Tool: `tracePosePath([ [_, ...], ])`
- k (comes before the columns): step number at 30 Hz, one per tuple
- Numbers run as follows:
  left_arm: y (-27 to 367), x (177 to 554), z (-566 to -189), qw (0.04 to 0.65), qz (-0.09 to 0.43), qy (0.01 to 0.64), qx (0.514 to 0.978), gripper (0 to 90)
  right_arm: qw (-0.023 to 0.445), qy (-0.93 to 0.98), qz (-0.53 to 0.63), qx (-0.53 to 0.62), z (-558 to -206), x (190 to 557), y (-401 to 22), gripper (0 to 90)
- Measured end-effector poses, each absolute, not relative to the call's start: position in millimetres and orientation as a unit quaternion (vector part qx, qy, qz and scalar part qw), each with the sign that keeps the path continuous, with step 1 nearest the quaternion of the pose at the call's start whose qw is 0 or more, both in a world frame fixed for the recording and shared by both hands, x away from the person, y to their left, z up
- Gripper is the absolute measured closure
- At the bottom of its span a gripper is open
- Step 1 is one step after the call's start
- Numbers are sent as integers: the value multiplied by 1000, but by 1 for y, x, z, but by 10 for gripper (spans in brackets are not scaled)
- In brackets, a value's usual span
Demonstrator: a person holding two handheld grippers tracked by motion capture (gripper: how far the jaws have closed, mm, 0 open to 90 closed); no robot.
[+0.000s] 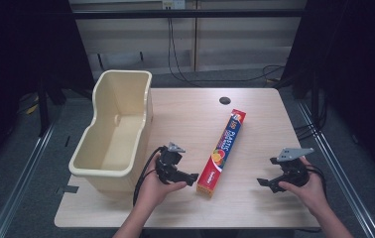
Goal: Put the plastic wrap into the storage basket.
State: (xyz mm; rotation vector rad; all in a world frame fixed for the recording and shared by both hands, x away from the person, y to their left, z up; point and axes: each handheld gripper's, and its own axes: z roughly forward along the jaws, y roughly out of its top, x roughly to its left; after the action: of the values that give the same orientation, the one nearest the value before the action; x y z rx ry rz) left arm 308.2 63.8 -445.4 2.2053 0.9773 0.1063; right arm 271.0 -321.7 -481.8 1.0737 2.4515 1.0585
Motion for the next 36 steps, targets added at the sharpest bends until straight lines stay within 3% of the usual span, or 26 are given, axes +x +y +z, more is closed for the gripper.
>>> tracePosePath([
  [36,-36,377,-431,313,4,375,873,40,142,824,376,399,-476,265,-333,40],
])
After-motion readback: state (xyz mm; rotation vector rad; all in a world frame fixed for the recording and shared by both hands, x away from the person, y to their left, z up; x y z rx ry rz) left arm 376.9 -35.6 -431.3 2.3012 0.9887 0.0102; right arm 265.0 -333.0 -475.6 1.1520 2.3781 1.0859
